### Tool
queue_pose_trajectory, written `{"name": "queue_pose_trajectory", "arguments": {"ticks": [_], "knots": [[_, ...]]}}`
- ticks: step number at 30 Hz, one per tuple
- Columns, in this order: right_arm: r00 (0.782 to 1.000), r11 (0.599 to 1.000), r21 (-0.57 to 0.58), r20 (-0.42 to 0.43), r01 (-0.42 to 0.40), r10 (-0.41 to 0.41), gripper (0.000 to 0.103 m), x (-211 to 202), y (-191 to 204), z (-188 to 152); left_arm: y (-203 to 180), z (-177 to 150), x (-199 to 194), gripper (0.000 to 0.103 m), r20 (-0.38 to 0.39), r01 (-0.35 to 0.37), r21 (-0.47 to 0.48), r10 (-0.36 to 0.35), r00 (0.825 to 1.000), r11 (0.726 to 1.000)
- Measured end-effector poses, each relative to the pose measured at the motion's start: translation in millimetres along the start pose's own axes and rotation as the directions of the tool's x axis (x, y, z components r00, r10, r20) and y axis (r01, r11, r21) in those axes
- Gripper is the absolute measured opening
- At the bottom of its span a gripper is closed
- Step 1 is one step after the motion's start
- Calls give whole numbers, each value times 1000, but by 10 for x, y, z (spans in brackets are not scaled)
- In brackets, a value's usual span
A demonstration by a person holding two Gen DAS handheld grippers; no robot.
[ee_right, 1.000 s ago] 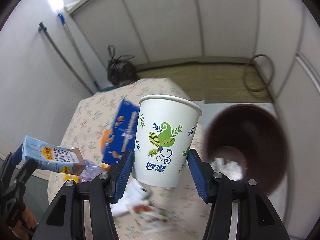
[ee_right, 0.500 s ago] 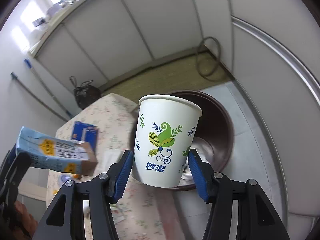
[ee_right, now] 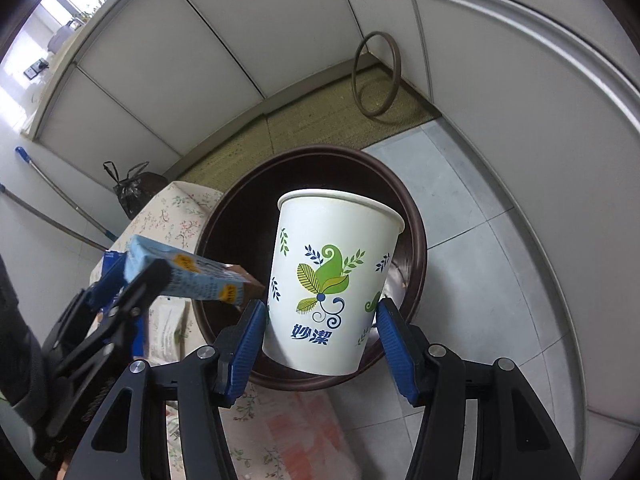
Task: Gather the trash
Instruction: 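Carry carton and cup over the brown bin and release both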
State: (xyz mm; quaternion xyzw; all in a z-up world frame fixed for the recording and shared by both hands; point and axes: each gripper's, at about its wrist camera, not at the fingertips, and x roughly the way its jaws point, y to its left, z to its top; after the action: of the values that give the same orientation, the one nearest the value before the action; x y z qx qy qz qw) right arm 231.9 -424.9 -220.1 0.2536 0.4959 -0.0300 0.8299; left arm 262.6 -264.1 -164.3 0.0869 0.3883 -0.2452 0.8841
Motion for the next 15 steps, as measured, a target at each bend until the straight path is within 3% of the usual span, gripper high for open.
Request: {"name": "queue_pose_trajectory", "arguments": {"ticks": [5,7,9,15], "knots": [[1000,1000,19,-2,-21,22,61,18,-18,1,-37,-12,-24,61,-12,-1,-13,1,1000,1000],[1000,999,29,4,-20,20,64,-28,-35,4,-27,-5,-80,75,6,-16,-6,16,1000,1000],[1000,999,40,19,-24,24,72,-83,-48,14,-6,1,-182,82,36,-32,1,32,999,999],[997,999,43,72,-21,18,75,-326,-9,-9,144,-4,-499,82,48,-40,-21,41,998,999]]}}
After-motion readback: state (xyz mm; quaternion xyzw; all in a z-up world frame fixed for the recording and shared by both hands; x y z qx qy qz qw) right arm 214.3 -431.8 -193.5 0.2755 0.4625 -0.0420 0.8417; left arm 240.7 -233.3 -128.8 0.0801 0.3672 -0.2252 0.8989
